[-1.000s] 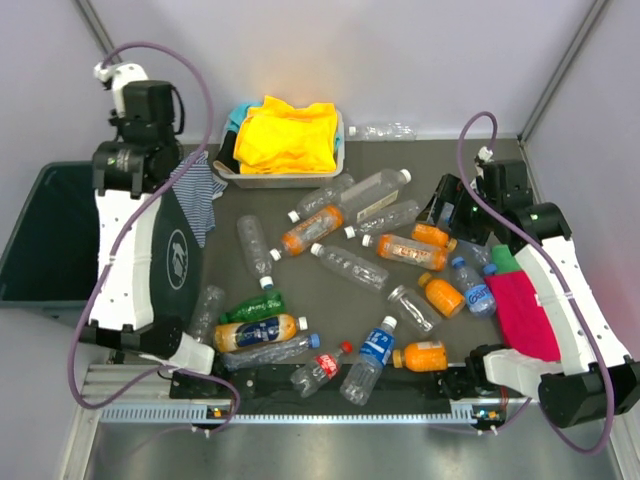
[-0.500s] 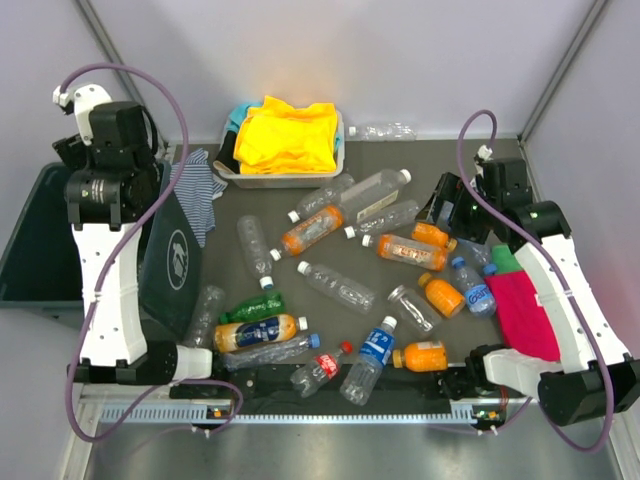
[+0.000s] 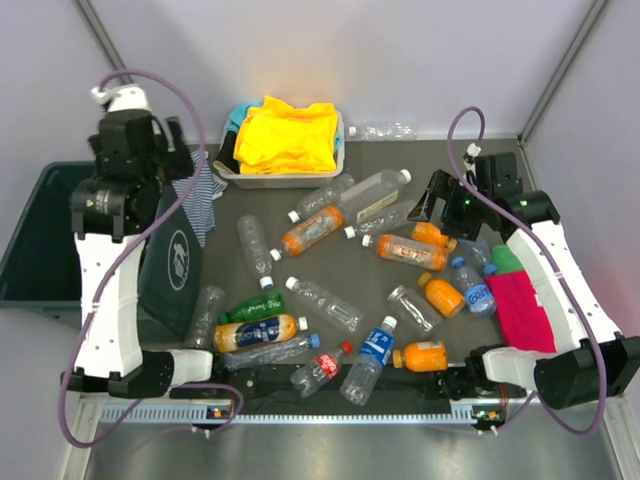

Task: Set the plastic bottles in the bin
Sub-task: Place the plastic bottle in the trash bin, then pick up the plastic bottle from the corner of the board.

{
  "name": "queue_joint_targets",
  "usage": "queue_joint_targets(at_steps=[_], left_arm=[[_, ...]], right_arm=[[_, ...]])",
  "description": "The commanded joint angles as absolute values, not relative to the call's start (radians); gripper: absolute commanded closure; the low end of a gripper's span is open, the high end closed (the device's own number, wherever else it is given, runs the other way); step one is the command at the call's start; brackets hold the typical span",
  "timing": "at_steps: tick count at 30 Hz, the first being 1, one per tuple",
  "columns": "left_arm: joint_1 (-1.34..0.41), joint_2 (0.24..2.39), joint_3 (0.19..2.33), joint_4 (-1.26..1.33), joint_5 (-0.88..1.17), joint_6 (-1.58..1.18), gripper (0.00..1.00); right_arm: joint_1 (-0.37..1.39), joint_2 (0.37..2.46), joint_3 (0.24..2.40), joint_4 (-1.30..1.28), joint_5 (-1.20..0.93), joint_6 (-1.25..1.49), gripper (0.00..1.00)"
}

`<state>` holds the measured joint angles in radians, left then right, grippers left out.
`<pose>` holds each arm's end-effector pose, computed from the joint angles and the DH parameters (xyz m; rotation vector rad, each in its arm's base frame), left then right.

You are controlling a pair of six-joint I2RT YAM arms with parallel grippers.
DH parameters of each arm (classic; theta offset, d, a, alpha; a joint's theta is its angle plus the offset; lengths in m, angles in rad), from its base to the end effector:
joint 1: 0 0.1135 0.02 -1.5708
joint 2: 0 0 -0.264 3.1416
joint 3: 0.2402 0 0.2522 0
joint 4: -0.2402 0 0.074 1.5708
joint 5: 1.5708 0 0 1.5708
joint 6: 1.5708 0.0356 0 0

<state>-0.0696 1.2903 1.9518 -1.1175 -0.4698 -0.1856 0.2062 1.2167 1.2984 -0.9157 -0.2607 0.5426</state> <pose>0.1989 0.0023 0.5184 -0.4067 1.9454 0.3107 0.2336 0.0582 0.3606 0.2903 2.4562 0.6501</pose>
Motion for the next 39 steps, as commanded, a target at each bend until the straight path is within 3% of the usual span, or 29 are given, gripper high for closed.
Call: queue_joint_targets(at_steps=[1, 5, 12, 23, 32, 39], left_arm=[[-0.257, 1.322, 1.919, -1.040, -0.380, -0.158, 0.02], [-0.493, 1.412, 1.922, -1.034, -0.457, -0.173, 0.02], [-0.664, 1.488, 1.826, -0.942, -0.385, -0.232, 0.01], [-0.941, 1.525, 1.388, -0.703, -0.153, -0.285, 0.01], [-1.153, 1.713, 1.462, -0.634, -0.135, -0.368, 0.02], [-1.218, 1.873, 1.549, -0.666, -0.091, -0.529, 0.07]], right_arm=[[0.198, 1.210, 1.328, -0.893, -0.272, 0.534, 0.01], [0.196, 1.198, 1.305, -0.888, -0.270, 0.537, 0.01], [0.198, 1.172, 1.270, -0.891, -0.253, 0.535, 0.01], [0.198, 1.124, 1.308, -0.910, -0.209, 0.543, 0.01], [0.196, 1.112, 1.362, -0.965, -0.187, 0.537, 0.01], [0.196, 1.071, 1.508, -1.037, -0.094, 0.512, 0.01]])
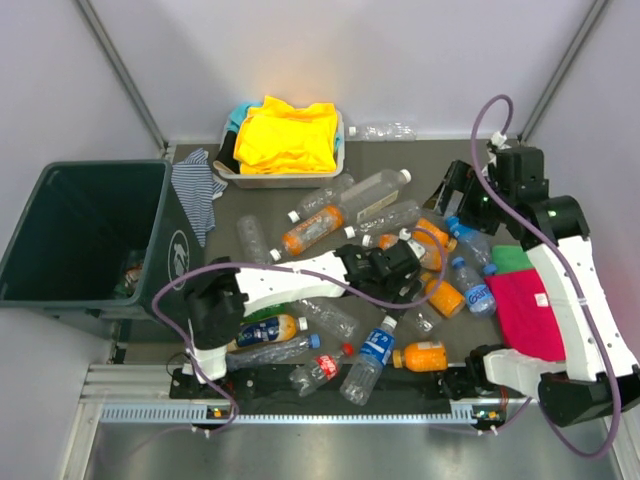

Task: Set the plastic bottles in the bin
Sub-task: Pick up the plastic bottle from the corner of the board.

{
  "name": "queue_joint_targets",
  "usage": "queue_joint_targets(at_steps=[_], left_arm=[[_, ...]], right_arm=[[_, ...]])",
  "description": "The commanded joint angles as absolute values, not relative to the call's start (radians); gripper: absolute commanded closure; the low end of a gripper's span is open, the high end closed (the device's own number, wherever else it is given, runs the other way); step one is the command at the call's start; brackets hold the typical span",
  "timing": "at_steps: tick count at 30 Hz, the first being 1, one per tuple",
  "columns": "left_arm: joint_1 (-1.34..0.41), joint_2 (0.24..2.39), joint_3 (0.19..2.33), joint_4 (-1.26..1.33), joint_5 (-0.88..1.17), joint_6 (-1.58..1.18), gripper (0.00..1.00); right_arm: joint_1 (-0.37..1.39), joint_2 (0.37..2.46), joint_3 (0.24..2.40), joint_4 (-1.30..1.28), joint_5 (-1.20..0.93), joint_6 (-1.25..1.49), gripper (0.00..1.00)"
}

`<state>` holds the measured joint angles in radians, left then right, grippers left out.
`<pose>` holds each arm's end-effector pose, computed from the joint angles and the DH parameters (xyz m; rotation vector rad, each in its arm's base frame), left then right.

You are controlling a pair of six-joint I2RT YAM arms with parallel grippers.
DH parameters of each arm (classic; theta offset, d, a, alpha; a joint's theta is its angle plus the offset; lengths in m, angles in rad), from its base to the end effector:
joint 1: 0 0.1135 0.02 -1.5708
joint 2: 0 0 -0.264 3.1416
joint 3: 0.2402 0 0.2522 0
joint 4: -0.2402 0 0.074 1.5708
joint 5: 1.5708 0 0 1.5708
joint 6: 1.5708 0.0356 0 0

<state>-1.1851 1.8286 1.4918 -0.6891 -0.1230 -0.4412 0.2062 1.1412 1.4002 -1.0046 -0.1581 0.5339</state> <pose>0.1526 -0.3643 0.2510 0.9200 2.4836 -0.4254 0.2060 0.0488 0.4002 0.3055 2.3511 0.5501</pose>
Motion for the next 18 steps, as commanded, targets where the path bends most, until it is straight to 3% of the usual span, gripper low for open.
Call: queue_joint_targets(at_steps=[1, 18], left_arm=[[-1.238, 1.893, 1.557, -0.660, -0.071, -0.531, 0.08], [-1.281, 1.907, 1.463, -0.709, -0.020, -0.684, 0.12]], right_arm=[[0.195, 1.065, 1.517, -1.038, -0.081, 0.512, 0.01], [0.196, 0.986, 1.474, -1.069, -0.064, 0.545, 0.01]])
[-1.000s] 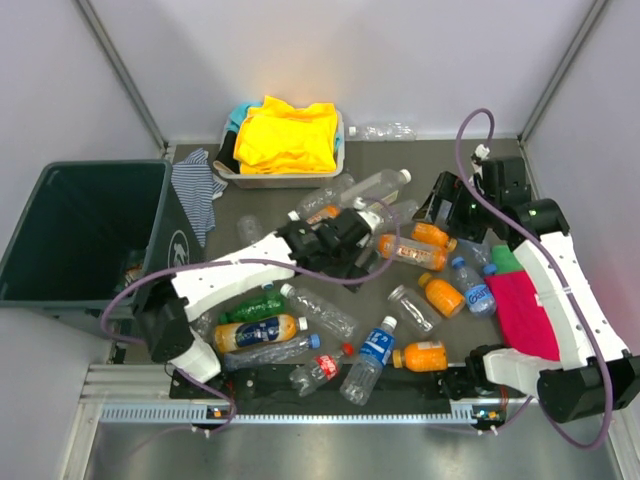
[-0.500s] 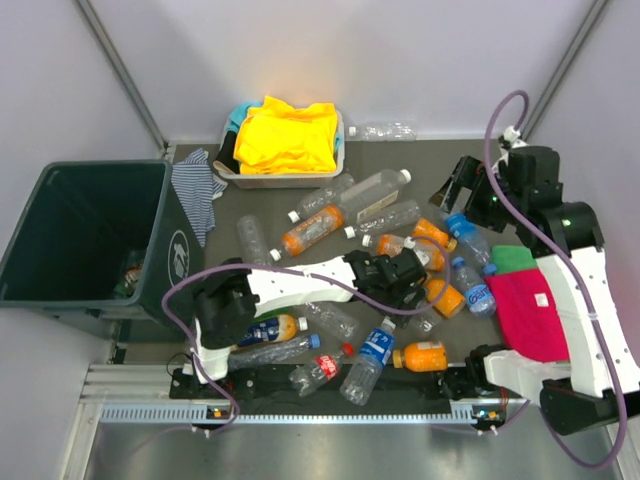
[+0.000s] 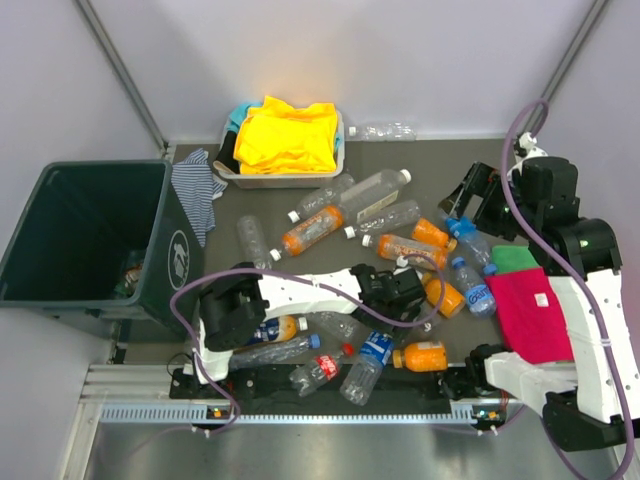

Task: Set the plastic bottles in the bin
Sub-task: Pick up the plastic bottle from the corner of the board.

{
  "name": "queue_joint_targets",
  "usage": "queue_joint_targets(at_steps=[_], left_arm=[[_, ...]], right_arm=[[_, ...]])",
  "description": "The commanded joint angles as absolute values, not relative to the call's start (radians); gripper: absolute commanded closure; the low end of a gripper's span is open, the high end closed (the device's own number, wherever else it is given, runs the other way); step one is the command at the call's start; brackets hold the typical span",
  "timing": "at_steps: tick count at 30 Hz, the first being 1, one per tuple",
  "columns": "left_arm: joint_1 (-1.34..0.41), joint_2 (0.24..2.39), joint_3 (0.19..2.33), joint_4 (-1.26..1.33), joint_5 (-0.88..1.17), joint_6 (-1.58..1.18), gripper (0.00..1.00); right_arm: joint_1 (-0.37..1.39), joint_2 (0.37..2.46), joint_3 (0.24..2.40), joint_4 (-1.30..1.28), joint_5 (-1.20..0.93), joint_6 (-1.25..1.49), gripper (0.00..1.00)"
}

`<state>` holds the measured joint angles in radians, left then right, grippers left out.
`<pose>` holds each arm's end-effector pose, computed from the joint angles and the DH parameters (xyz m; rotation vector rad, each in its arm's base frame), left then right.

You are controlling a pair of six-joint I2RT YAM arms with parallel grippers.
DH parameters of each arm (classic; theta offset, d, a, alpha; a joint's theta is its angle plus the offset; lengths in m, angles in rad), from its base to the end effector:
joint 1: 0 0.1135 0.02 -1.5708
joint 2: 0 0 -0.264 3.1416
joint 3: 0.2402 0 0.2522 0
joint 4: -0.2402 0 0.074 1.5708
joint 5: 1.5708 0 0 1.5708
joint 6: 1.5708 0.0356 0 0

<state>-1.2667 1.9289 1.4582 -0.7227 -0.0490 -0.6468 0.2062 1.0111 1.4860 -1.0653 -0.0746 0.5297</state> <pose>0.1210 -0.3796 0.2013 0.8586 2.7247 -0.4056 0.1573 0.0356 0.4416 0.3114 2.1809 0.4995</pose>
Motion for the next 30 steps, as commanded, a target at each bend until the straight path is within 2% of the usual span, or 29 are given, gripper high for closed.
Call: queue_joint_targets(at_steps=[1, 8, 14, 17, 20, 21, 22, 25, 30], left_arm=[[-1.281, 1.913, 1.462, -0.709, -0.018, -0.689, 0.13], [-1.281, 1.936, 1.447, -0.706, -0.011, -0.704, 0.27], [-1.281, 2.005, 1.496, -0.782, -0.021, -0.712, 0.20], [-1.281, 2.013, 1.491, -0.787, -0.032, -0.715, 0.20], [-1.279, 2.014, 1.503, -0.801, -0.061, -0.712, 0.34], [-1.279, 2.010, 1.518, -0.805, -0.075, -0.707, 0.41], [-1.278, 2.008, 1.529, -0.814, -0.083, -0.704, 0.52], [-1.270, 1.997, 1.589, -0.845, -0.126, -0.687, 0.69], [-1.246, 1.973, 1.727, -0.917, -0.187, -0.637, 0.78]], right_arm=[[0.195, 0.985, 1.474, -1.072, -0.063, 0.546, 0.01], [0.195, 0.980, 1.470, -1.083, -0.049, 0.543, 0.01], [0.195, 0.985, 1.473, -1.080, -0.046, 0.540, 0.01], [0.195, 0.988, 1.470, -1.074, -0.043, 0.541, 0.01], [0.195, 0.988, 1.465, -1.075, -0.040, 0.538, 0.01], [0.195, 0.988, 1.465, -1.077, -0.035, 0.538, 0.01], [0.195, 0.988, 1.466, -1.077, -0.034, 0.540, 0.01], [0.195, 0.986, 1.468, -1.077, -0.025, 0.535, 0.01], [0.195, 0.989, 1.482, -1.074, -0.012, 0.534, 0.01]])
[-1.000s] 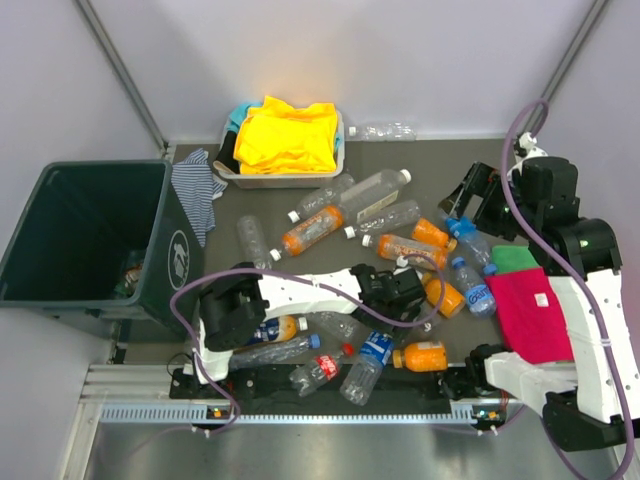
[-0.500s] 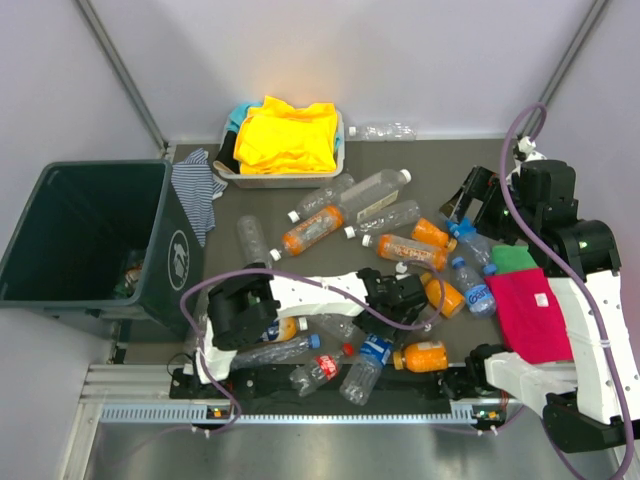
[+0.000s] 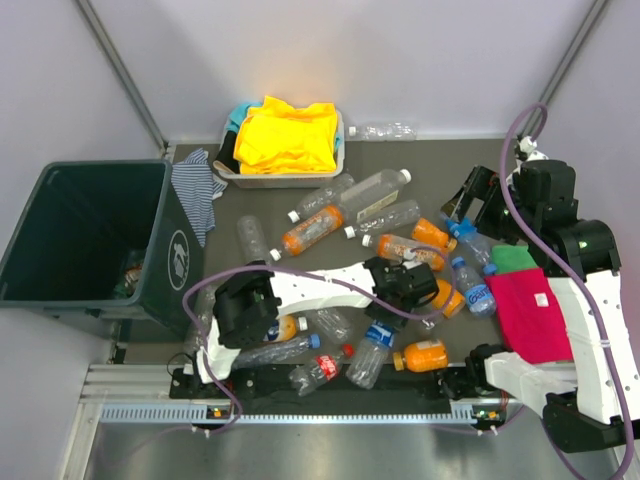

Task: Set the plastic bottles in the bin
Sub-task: Pick up the plastic bottle from the corner of the board, then place the plastic bottle in the trash bin.

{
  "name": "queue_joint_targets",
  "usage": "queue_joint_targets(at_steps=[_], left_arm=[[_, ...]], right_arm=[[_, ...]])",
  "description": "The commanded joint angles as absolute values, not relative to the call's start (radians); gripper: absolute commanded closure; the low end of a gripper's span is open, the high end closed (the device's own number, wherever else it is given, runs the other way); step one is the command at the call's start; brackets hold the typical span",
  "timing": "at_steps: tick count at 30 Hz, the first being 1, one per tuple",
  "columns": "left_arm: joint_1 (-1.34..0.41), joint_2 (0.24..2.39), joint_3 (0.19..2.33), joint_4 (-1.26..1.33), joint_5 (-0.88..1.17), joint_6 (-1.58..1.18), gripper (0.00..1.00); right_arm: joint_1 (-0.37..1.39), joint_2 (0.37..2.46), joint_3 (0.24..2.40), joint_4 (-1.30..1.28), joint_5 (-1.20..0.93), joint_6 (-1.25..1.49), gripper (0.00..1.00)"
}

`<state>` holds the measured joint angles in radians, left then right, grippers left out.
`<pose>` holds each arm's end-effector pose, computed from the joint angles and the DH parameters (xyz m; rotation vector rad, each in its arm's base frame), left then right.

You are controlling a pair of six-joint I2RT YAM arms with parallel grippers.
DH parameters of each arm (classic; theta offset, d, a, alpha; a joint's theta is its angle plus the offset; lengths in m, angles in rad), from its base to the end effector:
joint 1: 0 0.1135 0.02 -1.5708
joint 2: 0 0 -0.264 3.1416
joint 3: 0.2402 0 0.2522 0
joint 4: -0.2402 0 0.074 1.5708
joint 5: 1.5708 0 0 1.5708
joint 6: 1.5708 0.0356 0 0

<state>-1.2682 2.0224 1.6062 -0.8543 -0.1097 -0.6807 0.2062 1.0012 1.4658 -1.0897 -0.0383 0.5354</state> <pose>0.1276 -0.3958 0.2024 0.8084 2.7545 -0.2708 0.1550 0.0338 0.4351 0.3443 2.2063 0.4538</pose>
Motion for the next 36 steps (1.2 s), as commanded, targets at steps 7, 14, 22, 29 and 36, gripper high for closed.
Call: queue_joint_targets(at_steps=[7, 14, 22, 29, 36], left_arm=[[-1.066, 1.862, 1.761, -0.995, -0.265, -0.572, 0.84], [-0.832, 1.756, 1.831, -1.058, -0.432, -0.404, 0.85], [-0.588, 1.747, 2.204, -1.123, -0.558, -0.267, 0.83], [-0.440, 1.720, 2.415, -1.128, -0.745, -0.178, 0.78], [-0.308, 1.567, 2.359, -1.003, -0.980, -0.080, 0.75]], right_arm=[[0.196, 0.989, 1.482, -1.068, -0.005, 0.532, 0.01], [0.195, 0.992, 1.482, -1.074, 0.017, 0.522, 0.01], [0.195, 1.011, 1.486, -1.058, 0.005, 0.529, 0.01], [0.195, 1.026, 1.500, -1.042, 0.003, 0.526, 0.01], [0.196, 1.054, 1.513, -1.032, -0.021, 0.525, 0.01]])
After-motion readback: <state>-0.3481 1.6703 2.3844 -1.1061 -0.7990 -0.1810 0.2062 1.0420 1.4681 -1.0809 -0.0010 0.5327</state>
